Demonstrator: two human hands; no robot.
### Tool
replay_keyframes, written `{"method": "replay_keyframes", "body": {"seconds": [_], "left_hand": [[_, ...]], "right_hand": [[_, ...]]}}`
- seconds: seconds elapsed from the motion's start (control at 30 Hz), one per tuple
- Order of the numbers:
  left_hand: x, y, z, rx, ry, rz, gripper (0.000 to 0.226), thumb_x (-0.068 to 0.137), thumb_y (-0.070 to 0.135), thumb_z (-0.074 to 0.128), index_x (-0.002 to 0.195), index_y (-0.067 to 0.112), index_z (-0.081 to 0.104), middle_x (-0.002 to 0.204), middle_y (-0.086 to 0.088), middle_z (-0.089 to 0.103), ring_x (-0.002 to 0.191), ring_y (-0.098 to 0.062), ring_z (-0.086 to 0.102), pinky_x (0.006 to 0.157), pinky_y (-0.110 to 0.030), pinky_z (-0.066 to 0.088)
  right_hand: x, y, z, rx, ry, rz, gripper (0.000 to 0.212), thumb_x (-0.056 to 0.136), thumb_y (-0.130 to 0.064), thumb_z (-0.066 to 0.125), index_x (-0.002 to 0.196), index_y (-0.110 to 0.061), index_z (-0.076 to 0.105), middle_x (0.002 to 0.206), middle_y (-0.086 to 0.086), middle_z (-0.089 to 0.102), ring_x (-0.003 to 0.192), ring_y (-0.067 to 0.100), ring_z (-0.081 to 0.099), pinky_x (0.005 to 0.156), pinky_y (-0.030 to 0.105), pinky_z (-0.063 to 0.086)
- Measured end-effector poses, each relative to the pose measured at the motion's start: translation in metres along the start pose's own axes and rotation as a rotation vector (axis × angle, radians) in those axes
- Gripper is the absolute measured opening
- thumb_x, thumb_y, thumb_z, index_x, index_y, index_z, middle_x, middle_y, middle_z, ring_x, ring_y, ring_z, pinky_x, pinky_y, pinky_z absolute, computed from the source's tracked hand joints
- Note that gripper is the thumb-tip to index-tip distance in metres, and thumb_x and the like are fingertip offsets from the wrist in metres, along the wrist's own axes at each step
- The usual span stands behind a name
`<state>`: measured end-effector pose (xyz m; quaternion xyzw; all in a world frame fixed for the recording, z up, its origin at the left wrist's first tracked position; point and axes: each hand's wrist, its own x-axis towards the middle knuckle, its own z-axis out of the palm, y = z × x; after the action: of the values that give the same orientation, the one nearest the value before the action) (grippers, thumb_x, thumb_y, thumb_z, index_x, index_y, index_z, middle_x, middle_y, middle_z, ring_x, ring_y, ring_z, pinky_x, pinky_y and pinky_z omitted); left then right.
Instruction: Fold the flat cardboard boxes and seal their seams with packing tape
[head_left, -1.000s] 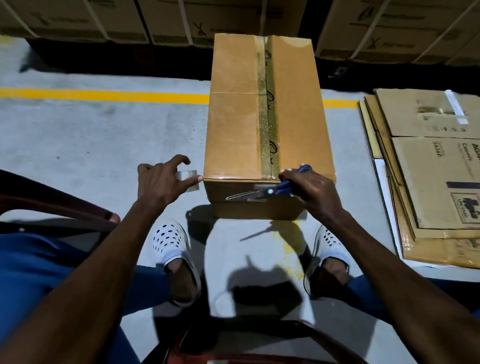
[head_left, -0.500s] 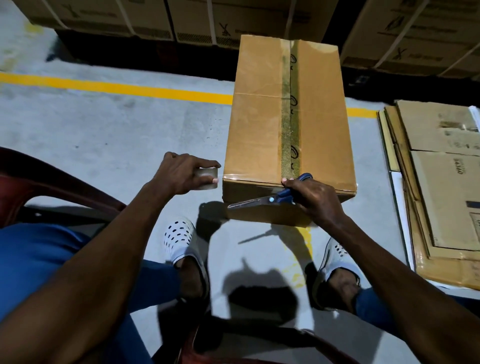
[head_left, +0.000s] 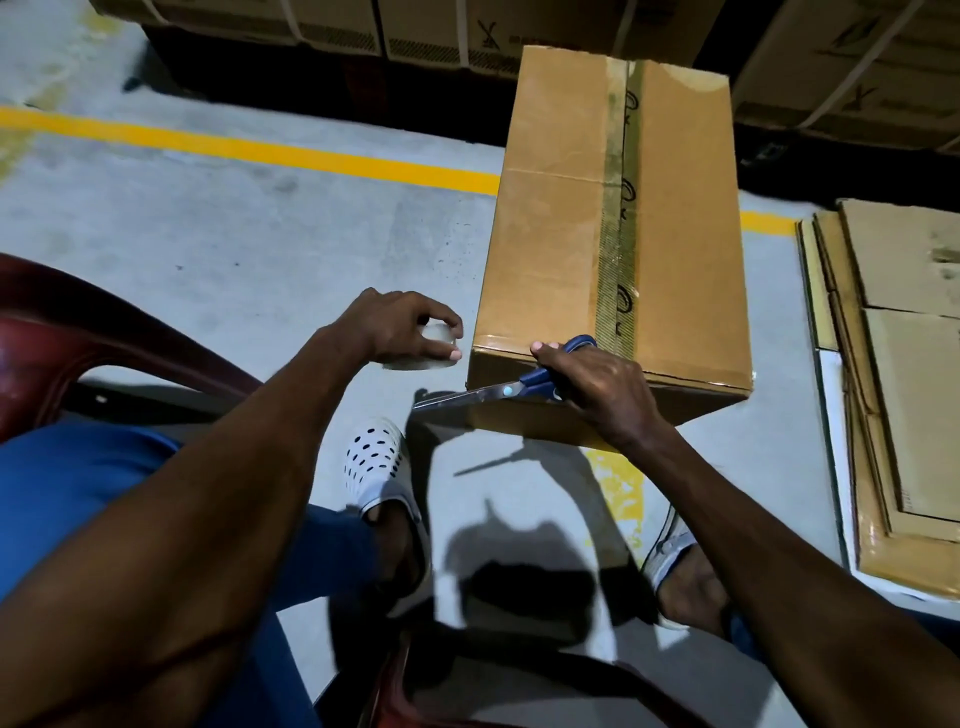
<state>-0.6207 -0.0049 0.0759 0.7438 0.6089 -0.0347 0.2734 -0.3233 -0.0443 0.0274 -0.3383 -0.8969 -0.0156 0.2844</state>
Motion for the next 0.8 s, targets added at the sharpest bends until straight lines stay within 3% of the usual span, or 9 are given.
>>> {"method": "replay_keyframes", "body": {"seconds": [0.13,0.2,0.27,0.37,0.47,0.57,0.67,0.8], "left_hand": [[0.001,-0.01,0.0,0.045,-0.031,-0.068,0.049,0.072,0.078,0.064,0.101,0.039,0.069,0.095,0.014,0.061,0.092,-0.008,0.054,0.08,-0.031,0.035],[0.002,-0.011,0.001,-0.067,-0.084,-0.03,0.037,0.076,0.069,0.069,0.096,0.038,0.07,0.098,0.016,0.065,0.095,-0.011,0.057,0.08,-0.032,0.04],[0.0,-0.013,0.0,-0.257,-0.139,0.043,0.015,0.082,0.05,0.076,0.09,0.039,0.07,0.101,0.018,0.068,0.101,-0.012,0.059,0.092,-0.037,0.046],[-0.003,-0.018,-0.004,-0.387,-0.178,0.113,0.012,0.087,0.02,0.074,0.095,0.028,0.07,0.103,0.006,0.071,0.098,-0.017,0.063,0.091,-0.038,0.047],[-0.006,-0.014,-0.01,-0.398,-0.152,0.064,0.008,0.092,0.025,0.067,0.094,0.021,0.074,0.098,-0.006,0.072,0.094,-0.03,0.065,0.085,-0.04,0.052],[-0.004,-0.009,-0.012,-0.362,-0.137,0.007,0.018,0.097,0.023,0.061,0.084,0.029,0.071,0.092,0.005,0.07,0.091,-0.02,0.063,0.079,-0.03,0.049],[-0.002,-0.004,-0.015,-0.288,-0.113,-0.019,0.017,0.097,0.025,0.059,0.086,0.031,0.071,0.096,0.007,0.069,0.096,-0.02,0.061,0.078,-0.03,0.045],[-0.002,0.0,-0.016,-0.226,-0.102,-0.041,0.015,0.099,0.03,0.056,0.097,0.029,0.071,0.106,0.002,0.065,0.098,-0.021,0.057,0.079,-0.031,0.041]], "right_hand": [[-0.002,-0.002,-0.004,0.029,0.001,0.01,0.048,0.084,-0.006,0.064,0.13,-0.014,0.053,0.08,0.009,0.072,0.066,0.026,0.068,0.046,0.031,0.05],[-0.005,-0.004,-0.003,0.041,-0.013,0.086,0.059,0.074,-0.001,0.071,0.13,-0.014,0.058,0.085,0.011,0.073,0.071,0.028,0.07,0.047,0.034,0.053],[-0.004,-0.006,-0.003,0.093,-0.05,0.195,0.063,0.067,0.005,0.074,0.126,-0.012,0.065,0.091,0.011,0.074,0.076,0.03,0.071,0.051,0.038,0.056],[0.008,-0.013,-0.01,0.24,-0.091,0.379,0.05,0.068,0.001,0.067,0.115,-0.014,0.07,0.097,0.007,0.076,0.078,0.028,0.07,0.061,0.039,0.057],[0.021,-0.021,-0.021,0.347,-0.091,0.532,0.035,0.073,-0.004,0.071,0.107,-0.013,0.069,0.087,0.001,0.073,0.069,0.014,0.065,0.059,0.028,0.048],[0.029,-0.041,-0.031,0.474,-0.077,0.719,0.031,0.078,-0.029,0.085,0.102,-0.017,0.068,0.075,-0.013,0.066,0.063,0.002,0.059,0.056,0.022,0.044],[0.035,-0.082,-0.044,0.843,-0.18,1.049,0.046,0.073,-0.056,0.078,0.099,-0.02,0.067,0.086,0.001,0.075,0.082,0.018,0.073,0.074,0.034,0.058],[0.03,-0.129,-0.058,1.161,-0.438,1.325,0.054,0.077,-0.063,0.063,0.096,-0.012,0.065,0.084,0.016,0.077,0.076,0.026,0.073,0.077,0.048,0.059]]}}
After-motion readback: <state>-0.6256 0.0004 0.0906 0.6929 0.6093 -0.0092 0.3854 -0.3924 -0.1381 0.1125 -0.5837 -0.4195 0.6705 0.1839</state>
